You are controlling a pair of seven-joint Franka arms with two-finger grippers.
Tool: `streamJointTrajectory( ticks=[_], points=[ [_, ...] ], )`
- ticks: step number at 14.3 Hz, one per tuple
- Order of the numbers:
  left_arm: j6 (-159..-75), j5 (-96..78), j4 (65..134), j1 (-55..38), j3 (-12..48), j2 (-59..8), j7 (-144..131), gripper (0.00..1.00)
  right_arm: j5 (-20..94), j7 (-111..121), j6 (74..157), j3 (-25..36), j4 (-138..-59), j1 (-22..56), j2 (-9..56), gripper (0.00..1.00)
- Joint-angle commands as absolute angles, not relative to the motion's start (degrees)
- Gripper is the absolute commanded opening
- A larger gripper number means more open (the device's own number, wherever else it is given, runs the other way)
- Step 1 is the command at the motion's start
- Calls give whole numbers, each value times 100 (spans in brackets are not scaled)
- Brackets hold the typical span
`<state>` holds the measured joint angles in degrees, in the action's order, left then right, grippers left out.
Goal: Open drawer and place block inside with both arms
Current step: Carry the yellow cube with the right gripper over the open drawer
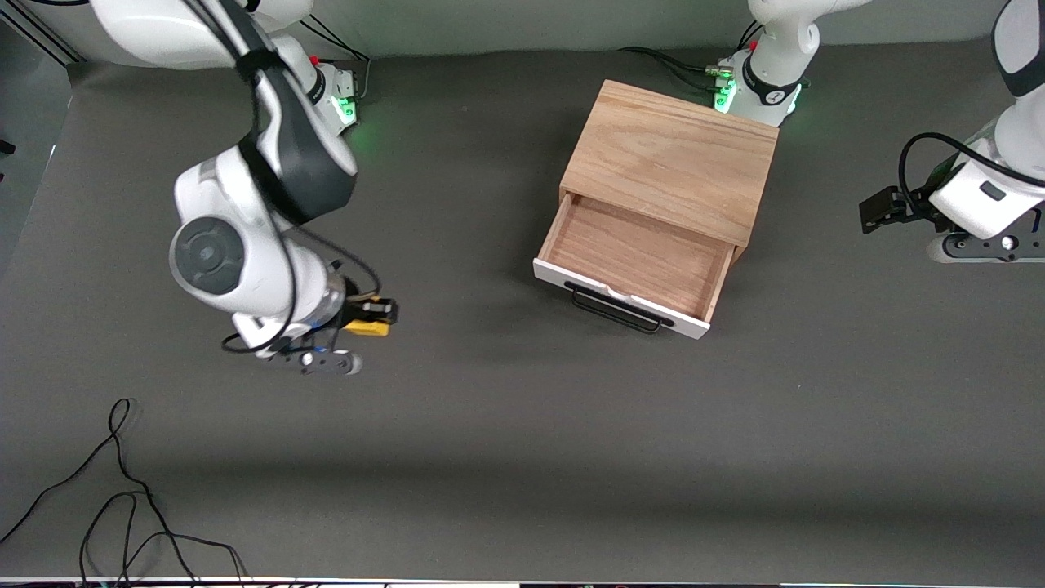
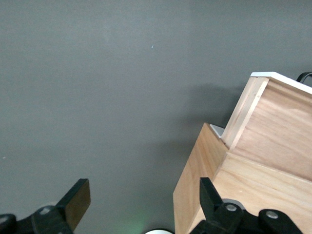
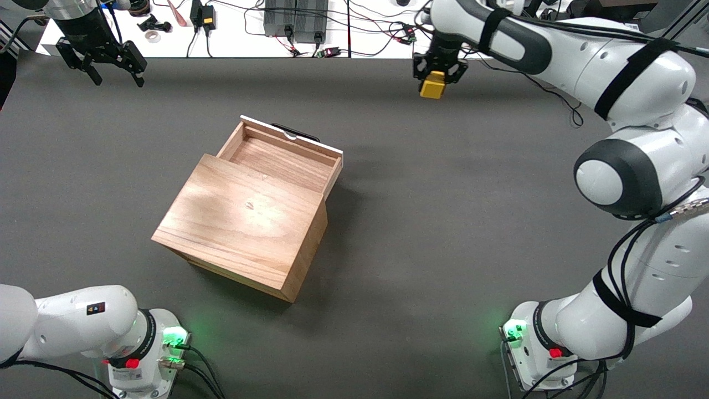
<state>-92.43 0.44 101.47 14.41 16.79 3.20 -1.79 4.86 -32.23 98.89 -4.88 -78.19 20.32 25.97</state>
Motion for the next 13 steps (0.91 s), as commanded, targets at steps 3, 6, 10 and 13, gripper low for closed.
streamJointTrajectory(
  ticks=[3,6,10,13],
  points=[
    [-9396,-167,9985,1503,1591,176,-35,100,562,-4961,9773,-737,-6699,2583,3067,4],
    [-9396,-158,9905,1494,1591,141,-35,100,563,-6482,10176,-1413,-6197,2776,3506,4],
    [-9404,-158,9888,1259,1408,114,-35,100,379,-7565,11309,-1380,-6240,3628,3831,5],
    [-9430,-132,9879,-242,-40,105,-26,100,-315,-8234,11794,-1380,-6214,4173,4174,5]
  ],
)
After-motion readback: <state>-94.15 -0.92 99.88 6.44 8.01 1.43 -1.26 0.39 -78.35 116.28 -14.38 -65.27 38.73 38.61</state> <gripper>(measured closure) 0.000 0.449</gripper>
